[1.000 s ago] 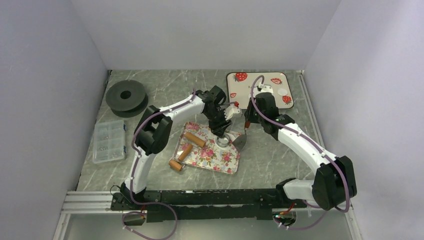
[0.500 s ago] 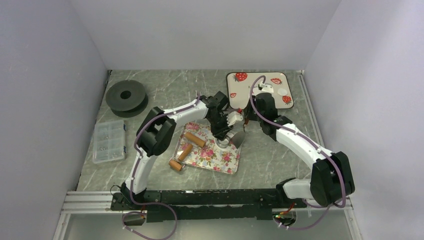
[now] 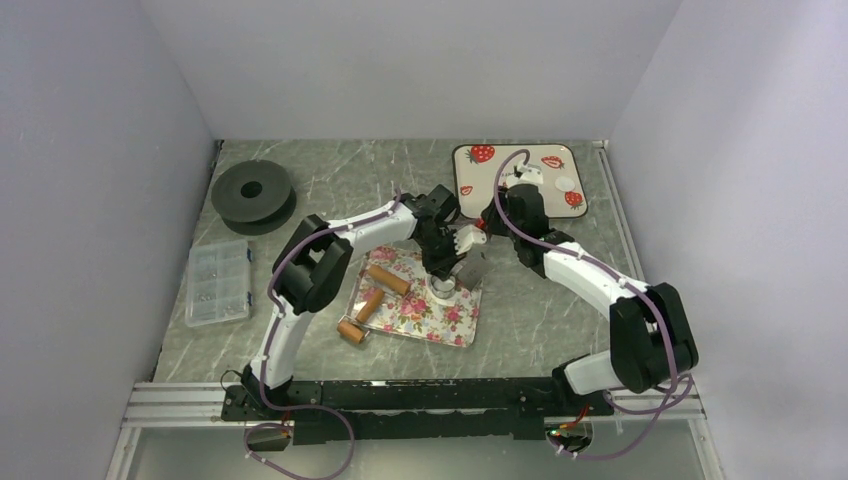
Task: Roll out the dumpling wrappers from the dough
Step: Remove the dumpling wrapper from the work surface.
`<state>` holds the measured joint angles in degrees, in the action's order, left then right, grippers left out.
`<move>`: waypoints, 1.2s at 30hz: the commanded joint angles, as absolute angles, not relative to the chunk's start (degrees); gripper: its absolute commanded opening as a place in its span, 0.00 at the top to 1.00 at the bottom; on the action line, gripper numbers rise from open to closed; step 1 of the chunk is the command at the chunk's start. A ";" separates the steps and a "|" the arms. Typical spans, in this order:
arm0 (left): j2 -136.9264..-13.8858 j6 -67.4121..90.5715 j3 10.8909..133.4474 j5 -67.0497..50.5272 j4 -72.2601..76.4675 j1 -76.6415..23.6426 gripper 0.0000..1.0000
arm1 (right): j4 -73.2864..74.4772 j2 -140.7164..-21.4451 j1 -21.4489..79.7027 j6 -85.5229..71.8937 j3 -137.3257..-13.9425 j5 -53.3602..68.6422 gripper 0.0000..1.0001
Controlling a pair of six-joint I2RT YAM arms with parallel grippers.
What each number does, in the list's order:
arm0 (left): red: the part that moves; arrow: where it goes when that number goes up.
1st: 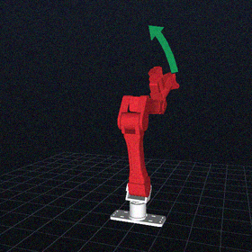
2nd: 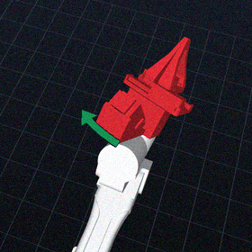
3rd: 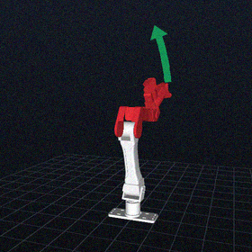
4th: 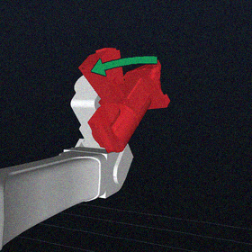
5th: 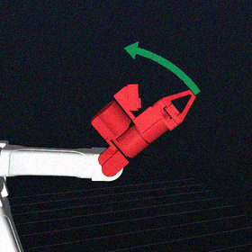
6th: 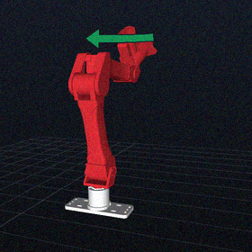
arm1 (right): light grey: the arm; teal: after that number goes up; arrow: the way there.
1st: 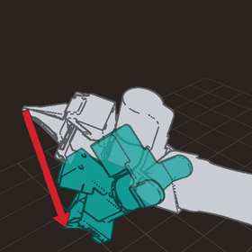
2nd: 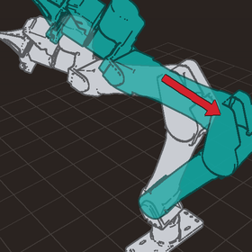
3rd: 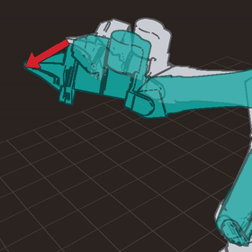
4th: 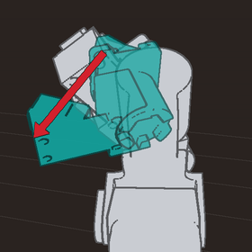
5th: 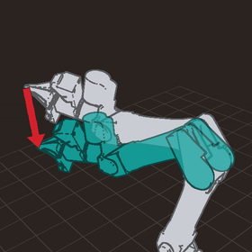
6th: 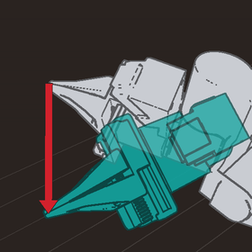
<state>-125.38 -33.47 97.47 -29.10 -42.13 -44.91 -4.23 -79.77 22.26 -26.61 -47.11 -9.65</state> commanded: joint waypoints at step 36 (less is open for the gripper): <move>-122.26 -31.68 94.31 -27.14 -38.58 -50.89 0.87 | 3.06 -60.38 23.00 -21.99 -43.99 -8.59 1.00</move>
<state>-121.10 -31.90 93.25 -30.39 -39.51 -49.36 2.02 -66.63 22.00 -21.26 -42.09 -7.27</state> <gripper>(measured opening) 0.135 0.320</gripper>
